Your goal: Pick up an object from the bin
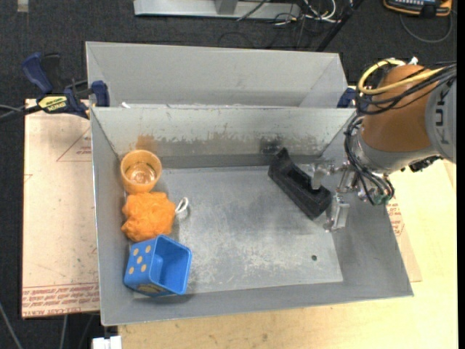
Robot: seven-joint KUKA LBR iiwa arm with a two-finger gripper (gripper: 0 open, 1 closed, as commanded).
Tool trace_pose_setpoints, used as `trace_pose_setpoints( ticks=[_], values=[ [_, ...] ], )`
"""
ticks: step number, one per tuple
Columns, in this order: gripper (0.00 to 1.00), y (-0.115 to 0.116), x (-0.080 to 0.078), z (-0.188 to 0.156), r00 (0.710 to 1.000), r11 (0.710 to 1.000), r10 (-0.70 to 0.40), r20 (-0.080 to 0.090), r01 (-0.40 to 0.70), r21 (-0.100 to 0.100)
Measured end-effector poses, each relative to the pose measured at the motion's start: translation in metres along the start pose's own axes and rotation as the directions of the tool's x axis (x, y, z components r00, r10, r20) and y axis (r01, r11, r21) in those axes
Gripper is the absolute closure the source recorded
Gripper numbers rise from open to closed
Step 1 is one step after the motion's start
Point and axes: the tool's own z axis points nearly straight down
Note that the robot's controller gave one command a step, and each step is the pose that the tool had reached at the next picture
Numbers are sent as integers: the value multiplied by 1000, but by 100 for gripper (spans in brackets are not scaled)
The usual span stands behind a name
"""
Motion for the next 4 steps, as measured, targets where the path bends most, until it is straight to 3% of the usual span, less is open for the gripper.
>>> trace_pose_setpoints(
  ticks=[1, 2, 3, 4],
  values=[
    [0, 0, -1, -5, 1000, 1000, -2, 6, 2, 1],
    [0, 2, -11, 27, 1000, 1000, -22, 16, 22, 3],
    [0, 3, -21, 58, 1000, 1000, 13, 13, -13, -2],
    [100, 1, -30, 49, 997, 998, 64, 32, -64, -7]
  ],
)
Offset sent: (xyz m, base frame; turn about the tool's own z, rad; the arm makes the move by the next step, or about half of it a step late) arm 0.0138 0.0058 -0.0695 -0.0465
